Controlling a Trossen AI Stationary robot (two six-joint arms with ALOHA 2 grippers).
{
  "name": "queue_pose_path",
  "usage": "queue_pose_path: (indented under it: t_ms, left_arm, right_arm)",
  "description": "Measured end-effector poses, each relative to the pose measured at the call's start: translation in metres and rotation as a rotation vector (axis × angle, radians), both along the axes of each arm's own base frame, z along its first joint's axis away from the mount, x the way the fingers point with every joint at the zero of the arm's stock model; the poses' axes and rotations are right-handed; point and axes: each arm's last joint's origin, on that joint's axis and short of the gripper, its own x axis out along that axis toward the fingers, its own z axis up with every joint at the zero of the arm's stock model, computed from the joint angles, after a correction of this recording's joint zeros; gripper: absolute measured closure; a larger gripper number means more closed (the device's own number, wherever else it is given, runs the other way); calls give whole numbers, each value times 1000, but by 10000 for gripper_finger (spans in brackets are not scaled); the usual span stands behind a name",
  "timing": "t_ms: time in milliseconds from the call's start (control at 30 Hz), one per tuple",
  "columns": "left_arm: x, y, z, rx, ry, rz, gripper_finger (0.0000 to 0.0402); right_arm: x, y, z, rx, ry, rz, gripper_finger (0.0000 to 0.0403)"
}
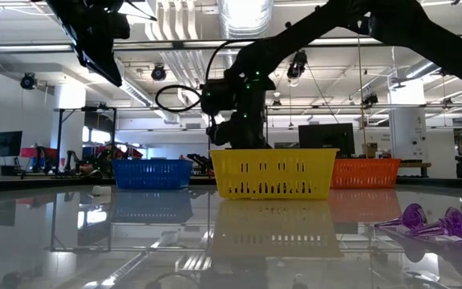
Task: Sort Halloween decoration
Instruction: Put the purple witch hat toy into the blue bin
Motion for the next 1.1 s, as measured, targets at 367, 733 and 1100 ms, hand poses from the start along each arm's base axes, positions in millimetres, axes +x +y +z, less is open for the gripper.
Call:
queue_pose_path:
  t_ms: [367, 733, 1100]
  left_arm:
    - [0, 0, 0, -1, 0, 0, 333]
    - [0, 0, 0, -1, 0, 1, 333]
    - [0, 0, 0, -3, 3, 0, 333]
  right_arm:
    - [-4, 2, -13, 12, 10, -33, 327]
    - [-1, 0, -2, 8, 18, -33, 393]
    - [11, -7, 43, -32, -87, -37, 394]
